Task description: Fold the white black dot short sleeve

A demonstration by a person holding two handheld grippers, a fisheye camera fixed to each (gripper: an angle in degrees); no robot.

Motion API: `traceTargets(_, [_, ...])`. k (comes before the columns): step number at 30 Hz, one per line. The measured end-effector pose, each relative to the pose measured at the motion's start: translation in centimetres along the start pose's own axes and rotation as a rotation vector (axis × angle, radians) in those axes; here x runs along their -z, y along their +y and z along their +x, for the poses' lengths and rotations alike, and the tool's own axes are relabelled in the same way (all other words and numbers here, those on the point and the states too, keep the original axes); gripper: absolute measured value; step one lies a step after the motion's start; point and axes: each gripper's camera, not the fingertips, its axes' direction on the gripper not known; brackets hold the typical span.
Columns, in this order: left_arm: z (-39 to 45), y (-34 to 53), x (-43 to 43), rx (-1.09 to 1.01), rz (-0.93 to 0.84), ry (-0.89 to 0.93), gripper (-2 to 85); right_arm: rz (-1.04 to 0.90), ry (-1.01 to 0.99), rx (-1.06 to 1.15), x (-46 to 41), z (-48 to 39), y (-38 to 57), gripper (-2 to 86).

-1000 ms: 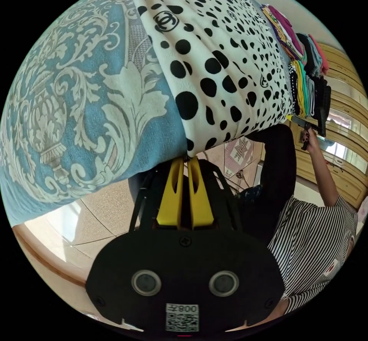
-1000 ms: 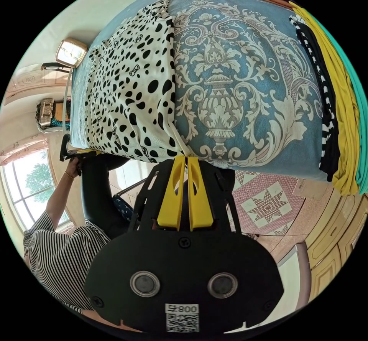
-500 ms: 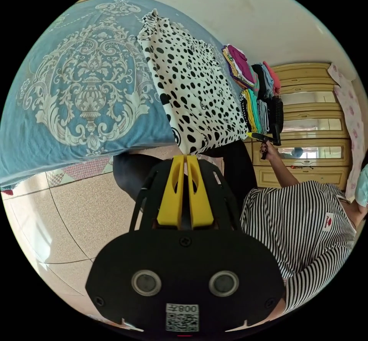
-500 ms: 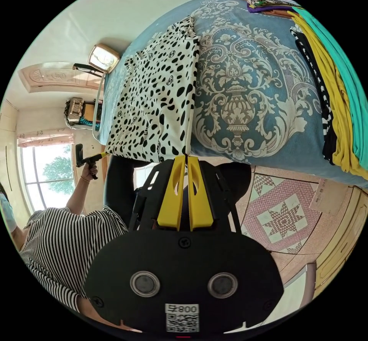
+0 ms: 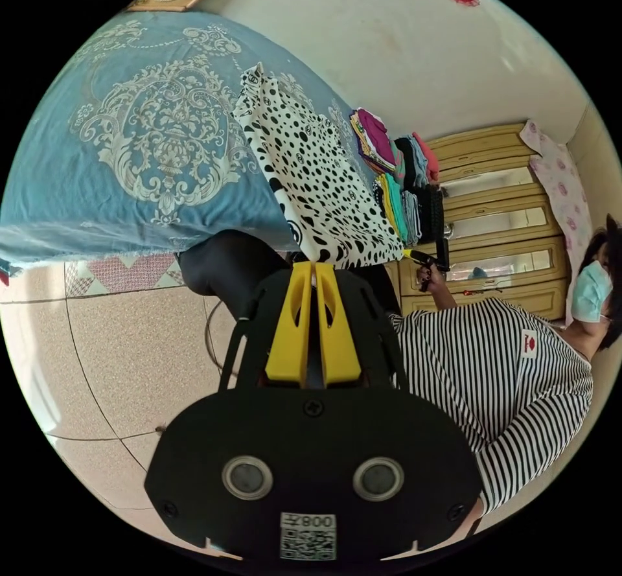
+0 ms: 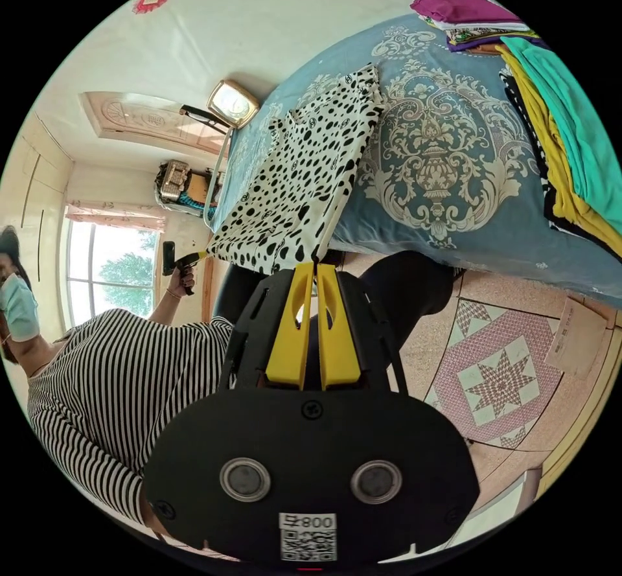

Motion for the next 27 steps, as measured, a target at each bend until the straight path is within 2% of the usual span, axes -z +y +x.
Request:
traceTargets(7, [-2.6, 2.6, 1.5, 0.041, 0.014, 0.032, 0.7, -0.045, -0.011, -0.016, -1.5, 1.5, 4.6, 0.5])
traceTargets(12, [-5.0, 0.6, 1.5, 0.071, 0.047, 0.067, 0.7, -0.020, -0.051, -0.049, -2.9, 4.0, 4.7, 0.4])
traceTargets(21, [-7.0, -7.9, 1.6, 0.023, 0.099, 0.063, 0.8, 0.032, -0.044, 0.000, -3.3, 5.8, -0.1, 0.4])
traceTargets(27, [-8.4, -17.0, 1.4, -0.004, 0.157, 0.082, 0.8, 0.089, -0.096, 0.028, -3.2, 7.6, -6.7, 0.5])
